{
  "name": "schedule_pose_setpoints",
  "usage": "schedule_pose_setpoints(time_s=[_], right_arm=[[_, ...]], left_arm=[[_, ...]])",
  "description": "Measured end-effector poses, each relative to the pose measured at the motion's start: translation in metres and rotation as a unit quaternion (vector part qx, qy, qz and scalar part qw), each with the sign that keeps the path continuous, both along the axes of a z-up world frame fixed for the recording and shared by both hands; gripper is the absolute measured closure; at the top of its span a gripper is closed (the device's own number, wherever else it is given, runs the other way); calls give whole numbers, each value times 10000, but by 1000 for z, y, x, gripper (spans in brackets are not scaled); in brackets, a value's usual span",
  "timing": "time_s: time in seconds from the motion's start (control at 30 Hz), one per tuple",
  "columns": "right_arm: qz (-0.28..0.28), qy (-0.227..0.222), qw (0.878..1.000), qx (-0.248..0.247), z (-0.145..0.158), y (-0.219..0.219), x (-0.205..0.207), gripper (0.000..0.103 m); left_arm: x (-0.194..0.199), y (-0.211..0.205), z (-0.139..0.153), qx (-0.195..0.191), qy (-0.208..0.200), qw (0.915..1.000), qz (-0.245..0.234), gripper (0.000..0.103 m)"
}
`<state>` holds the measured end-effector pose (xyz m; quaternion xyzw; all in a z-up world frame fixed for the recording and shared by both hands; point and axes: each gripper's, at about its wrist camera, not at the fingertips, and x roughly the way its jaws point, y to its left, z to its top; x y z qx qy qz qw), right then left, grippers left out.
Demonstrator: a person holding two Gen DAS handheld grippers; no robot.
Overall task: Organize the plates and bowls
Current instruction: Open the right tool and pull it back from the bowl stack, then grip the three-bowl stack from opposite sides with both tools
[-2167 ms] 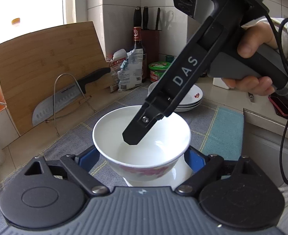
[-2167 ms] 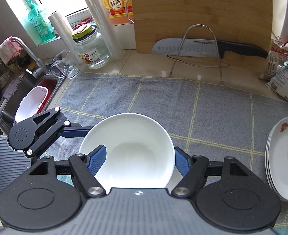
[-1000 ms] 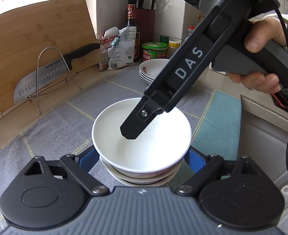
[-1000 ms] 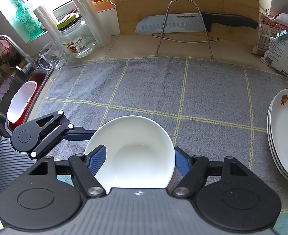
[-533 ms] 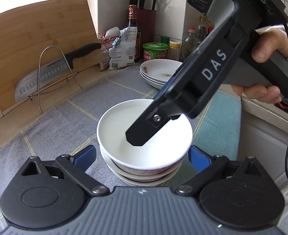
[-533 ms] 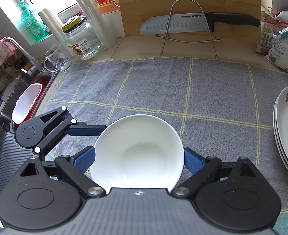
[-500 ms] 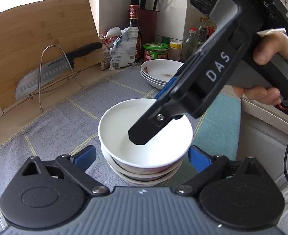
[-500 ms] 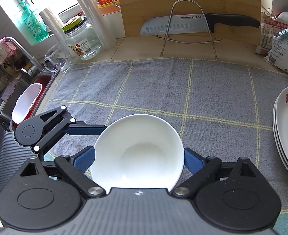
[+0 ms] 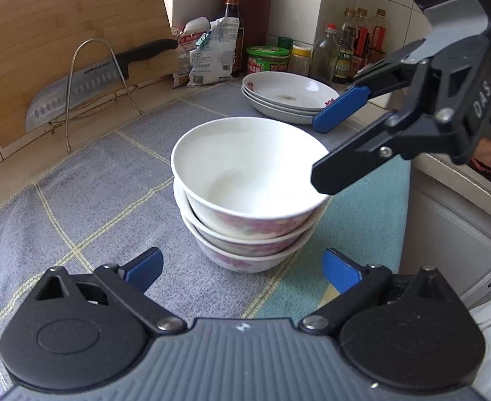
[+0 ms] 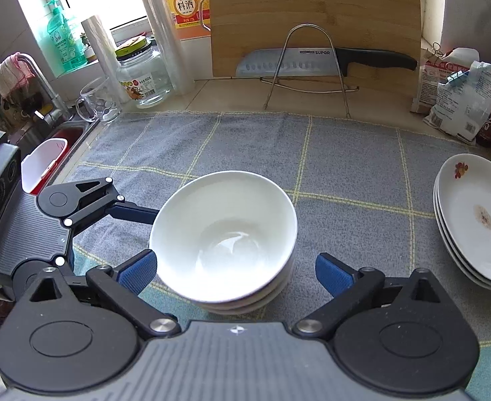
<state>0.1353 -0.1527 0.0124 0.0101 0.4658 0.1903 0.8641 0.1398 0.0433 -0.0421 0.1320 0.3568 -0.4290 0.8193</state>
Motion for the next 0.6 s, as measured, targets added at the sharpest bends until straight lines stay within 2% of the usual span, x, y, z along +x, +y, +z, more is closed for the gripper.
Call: schedule_pose_setpoints(time_s=[0.23,0.4,0.6], right_arm=[[334,124,9984,-444,-20,-5,-7,0],[732,213,9939,-796,-50,-13,1,0],[1202,216,9884,-906,-79,-26,12,0]], left_arm=[[1,-12,-10,265,79,9995,125,2],[4,-21,-20,531,304,9967,533,2],[5,-33,-31,794,411,9920,887,2]])
